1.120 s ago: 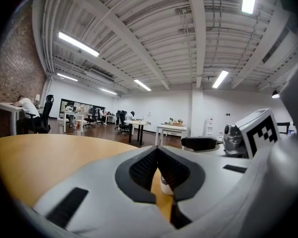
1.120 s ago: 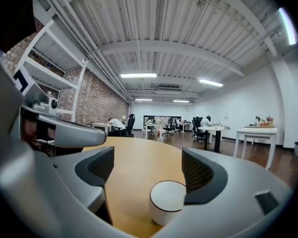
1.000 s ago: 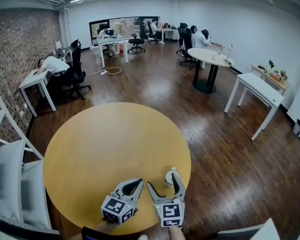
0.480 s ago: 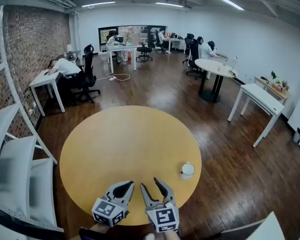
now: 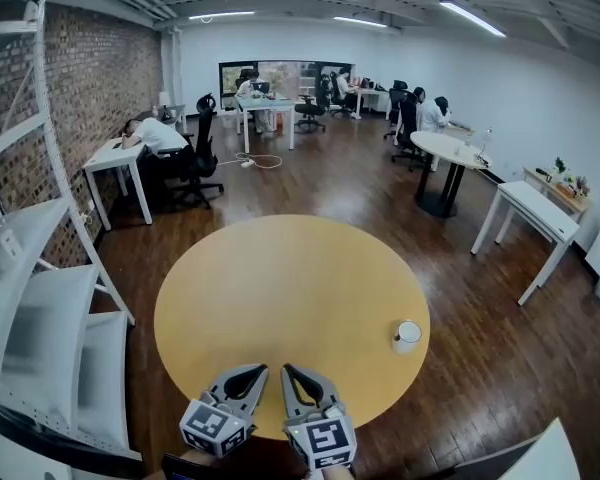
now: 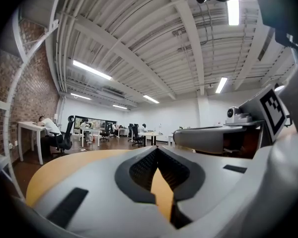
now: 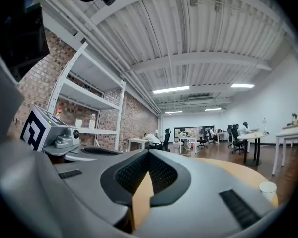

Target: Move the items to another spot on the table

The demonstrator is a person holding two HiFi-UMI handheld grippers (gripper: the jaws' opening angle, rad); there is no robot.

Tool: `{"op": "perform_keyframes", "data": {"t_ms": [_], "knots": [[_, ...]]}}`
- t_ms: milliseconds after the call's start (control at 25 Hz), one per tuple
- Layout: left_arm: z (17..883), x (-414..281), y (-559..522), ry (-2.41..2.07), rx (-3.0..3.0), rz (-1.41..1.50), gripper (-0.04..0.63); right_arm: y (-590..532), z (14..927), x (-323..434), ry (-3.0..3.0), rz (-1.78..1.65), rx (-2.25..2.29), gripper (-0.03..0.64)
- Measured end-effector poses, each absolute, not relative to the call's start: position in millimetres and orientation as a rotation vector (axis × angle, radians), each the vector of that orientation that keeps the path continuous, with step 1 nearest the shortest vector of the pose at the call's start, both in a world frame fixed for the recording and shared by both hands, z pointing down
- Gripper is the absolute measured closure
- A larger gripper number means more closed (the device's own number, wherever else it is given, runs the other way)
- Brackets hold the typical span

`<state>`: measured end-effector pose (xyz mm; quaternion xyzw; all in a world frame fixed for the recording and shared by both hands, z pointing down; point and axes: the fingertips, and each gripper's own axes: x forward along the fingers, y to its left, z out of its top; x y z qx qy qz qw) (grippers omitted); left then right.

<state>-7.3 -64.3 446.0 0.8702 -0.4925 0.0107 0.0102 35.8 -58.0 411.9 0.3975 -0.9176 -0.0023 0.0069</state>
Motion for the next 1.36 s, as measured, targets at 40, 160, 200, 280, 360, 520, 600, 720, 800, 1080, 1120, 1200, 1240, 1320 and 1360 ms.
{"op": "perform_keyframes", "data": {"t_ms": [40,160,200,280,360,520,600,720,800,1080,1120,1200,1240,1320,1360], "knots": [[445,-12,-59,-1.541,2.716,0.032,0.586,-53,412,30,-2.877,0.007,1.235,0.615],[444,-23,-49,-1.545,2.715,0.025,0.586,-43,411,16,-2.9,0.059,1.215,0.615],[443,-26,-46,-1.546,2.719,0.02,0.586,-41,411,13,-2.907,0.071,1.213,0.615],[442,-31,-41,-1.549,2.728,0.009,0.586,-38,412,8,-2.919,0.083,1.223,0.615],[444,-36,-37,-1.554,2.726,-0.005,0.586,-37,415,3,-2.933,0.099,1.24,0.615],[445,-45,-31,-1.557,2.721,-0.019,0.586,-33,416,-8,-2.941,0.089,1.266,0.615],[441,-47,-29,-1.559,2.724,-0.02,0.586,-32,414,-10,-2.936,0.085,1.274,0.615],[439,-50,-27,-1.56,2.723,-0.019,0.586,-30,412,-11,-2.934,0.084,1.288,0.615],[442,-54,-23,-1.555,2.719,-0.013,0.586,-27,414,-14,-2.929,0.085,1.298,0.615],[444,-54,-19,-1.535,2.727,-0.037,0.586,-24,416,-14,-2.918,0.072,1.314,0.615],[443,-53,-18,-1.532,2.728,-0.041,0.586,-23,416,-13,-2.914,0.067,1.316,0.615],[443,-53,-16,-1.528,2.73,-0.043,0.586,-21,416,-13,-2.91,0.06,1.323,0.615],[443,-54,-15,-1.528,2.732,-0.044,0.586,-20,416,-13,-2.91,0.057,1.328,0.615],[443,-55,-14,-1.528,2.735,-0.047,0.586,-19,416,-14,-2.911,0.051,1.335,0.615],[443,-56,-13,-1.528,2.735,-0.049,0.586,-19,416,-14,-2.911,0.048,1.339,0.615]]}}
